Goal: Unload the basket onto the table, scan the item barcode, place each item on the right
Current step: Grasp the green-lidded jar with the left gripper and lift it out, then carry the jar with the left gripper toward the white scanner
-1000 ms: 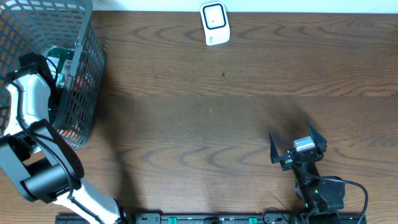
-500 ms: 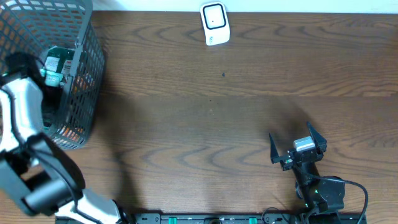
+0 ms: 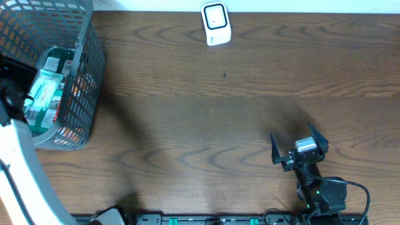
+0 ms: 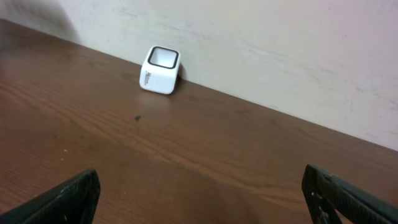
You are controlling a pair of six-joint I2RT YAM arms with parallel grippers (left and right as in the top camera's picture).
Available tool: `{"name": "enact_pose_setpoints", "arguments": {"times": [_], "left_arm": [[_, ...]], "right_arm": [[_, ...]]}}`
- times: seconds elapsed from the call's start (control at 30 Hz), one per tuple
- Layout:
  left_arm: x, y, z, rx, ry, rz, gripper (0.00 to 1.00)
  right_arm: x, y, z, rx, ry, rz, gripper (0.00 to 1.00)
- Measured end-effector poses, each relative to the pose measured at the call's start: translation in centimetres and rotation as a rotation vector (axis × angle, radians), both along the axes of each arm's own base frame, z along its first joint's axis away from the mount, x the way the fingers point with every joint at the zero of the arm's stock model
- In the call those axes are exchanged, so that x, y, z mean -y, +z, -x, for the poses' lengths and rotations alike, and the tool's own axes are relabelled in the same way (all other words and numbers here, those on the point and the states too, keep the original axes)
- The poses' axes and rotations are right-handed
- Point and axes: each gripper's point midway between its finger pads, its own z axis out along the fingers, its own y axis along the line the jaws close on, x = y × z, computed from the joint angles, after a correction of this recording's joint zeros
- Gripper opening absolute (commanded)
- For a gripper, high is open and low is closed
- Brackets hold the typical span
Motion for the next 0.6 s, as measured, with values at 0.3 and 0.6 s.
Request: {"name": "enact_pose_setpoints", "arguments": {"times": [0.3,0.6], "left_arm": [[8.7,9.5,0.9,0.110,-0.293,-0.077,0.41],[23.5,5.7,0.1,-0.044,-0.785,0.032,0.40]], "right_arm": [[0.0,0.0,0.0,0.000,0.000,0.000,0.99],[0.0,0.0,0.0,0.000,0.000,0.000,0.99]]}}
